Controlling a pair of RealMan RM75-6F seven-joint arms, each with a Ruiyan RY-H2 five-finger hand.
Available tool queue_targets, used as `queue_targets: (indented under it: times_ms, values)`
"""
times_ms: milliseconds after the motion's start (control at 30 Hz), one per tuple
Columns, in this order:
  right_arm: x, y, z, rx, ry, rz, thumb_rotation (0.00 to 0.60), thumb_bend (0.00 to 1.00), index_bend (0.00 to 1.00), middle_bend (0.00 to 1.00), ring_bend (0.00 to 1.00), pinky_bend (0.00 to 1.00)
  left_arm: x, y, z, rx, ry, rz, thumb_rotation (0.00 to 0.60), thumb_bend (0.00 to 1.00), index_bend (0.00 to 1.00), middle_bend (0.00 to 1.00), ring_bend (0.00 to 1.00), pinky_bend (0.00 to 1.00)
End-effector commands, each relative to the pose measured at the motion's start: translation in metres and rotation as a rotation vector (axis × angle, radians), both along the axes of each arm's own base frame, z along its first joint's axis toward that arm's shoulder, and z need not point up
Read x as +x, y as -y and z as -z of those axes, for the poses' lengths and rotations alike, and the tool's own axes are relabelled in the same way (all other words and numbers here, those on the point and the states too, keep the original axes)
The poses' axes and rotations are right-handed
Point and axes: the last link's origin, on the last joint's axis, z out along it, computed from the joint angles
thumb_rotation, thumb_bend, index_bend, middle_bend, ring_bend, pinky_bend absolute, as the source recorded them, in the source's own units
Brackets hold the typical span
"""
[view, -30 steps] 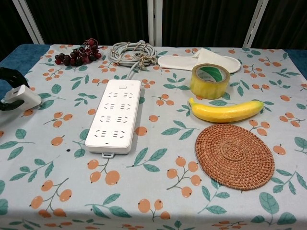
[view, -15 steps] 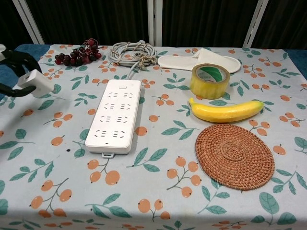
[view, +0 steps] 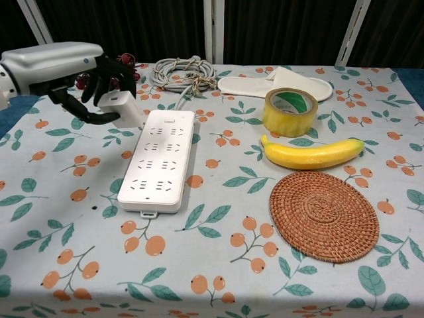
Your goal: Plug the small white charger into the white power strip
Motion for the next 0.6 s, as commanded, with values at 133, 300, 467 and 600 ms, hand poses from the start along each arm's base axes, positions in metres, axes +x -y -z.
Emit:
queue_targets:
  times_ms: [133, 300, 467, 600]
  values:
    - [0.000, 0.003, 0.001, 0.009, 0.002, 0.002, 0.600, 0.27, 0.00, 0.00, 0.00, 0.00, 0.034, -0.001, 0.007, -0.041, -0.105, 0.005, 0.600, 0.42, 0.64, 0.73, 0.60, 0.64]
    - [-0.001, 0.004, 0.002, 0.012, 0.004, 0.004, 0.600, 0.27, 0.00, 0.00, 0.00, 0.00, 0.046, -0.001, 0.012, -0.051, -0.135, -0.033, 0.600, 0.42, 0.64, 0.73, 0.60, 0.64]
    - [-0.003, 0.003, 0.001, 0.010, 0.005, 0.009, 0.600, 0.27, 0.00, 0.00, 0.00, 0.00, 0.049, 0.001, 0.017, -0.066, -0.155, -0.071, 0.600, 0.42, 0.64, 0.73, 0.60, 0.64]
    - [-0.004, 0.003, 0.001, 0.009, 0.007, 0.012, 0.600, 0.27, 0.00, 0.00, 0.00, 0.00, 0.048, 0.003, 0.020, -0.083, -0.178, -0.085, 0.600, 0.42, 0.64, 0.73, 0.60, 0.64]
